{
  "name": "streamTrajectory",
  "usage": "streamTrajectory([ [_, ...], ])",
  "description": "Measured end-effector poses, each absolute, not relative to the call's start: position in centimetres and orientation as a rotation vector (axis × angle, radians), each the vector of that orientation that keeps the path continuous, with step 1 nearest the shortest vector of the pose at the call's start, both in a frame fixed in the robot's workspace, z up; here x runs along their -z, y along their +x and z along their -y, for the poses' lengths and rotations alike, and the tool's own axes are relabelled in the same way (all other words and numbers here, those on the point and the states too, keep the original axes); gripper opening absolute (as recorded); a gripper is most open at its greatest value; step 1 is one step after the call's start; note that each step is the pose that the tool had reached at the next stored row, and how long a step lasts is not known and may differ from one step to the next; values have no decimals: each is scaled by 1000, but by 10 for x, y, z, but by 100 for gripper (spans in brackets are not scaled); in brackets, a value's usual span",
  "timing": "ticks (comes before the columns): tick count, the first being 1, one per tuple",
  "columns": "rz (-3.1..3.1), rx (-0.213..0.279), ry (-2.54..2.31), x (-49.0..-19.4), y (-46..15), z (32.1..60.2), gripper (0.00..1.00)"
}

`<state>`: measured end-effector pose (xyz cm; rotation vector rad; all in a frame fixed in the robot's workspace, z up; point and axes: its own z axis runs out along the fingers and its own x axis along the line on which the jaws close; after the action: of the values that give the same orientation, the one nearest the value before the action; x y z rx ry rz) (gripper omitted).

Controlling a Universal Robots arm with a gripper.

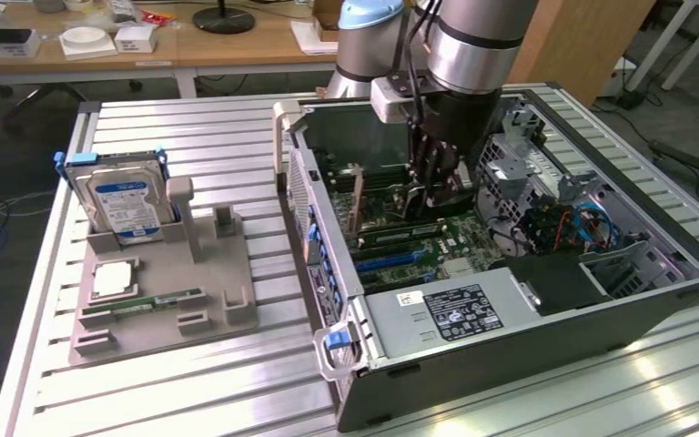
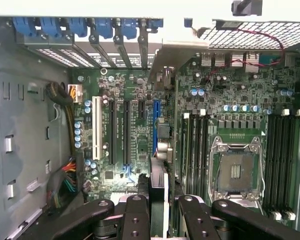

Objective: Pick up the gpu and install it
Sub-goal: 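Insert the gpu into the slot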

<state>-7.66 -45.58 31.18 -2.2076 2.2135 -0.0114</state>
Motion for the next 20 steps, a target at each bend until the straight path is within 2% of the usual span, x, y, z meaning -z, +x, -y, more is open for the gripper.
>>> streamTrajectory([
  [20, -2211, 11, -2205, -300, -83, 456, 27],
])
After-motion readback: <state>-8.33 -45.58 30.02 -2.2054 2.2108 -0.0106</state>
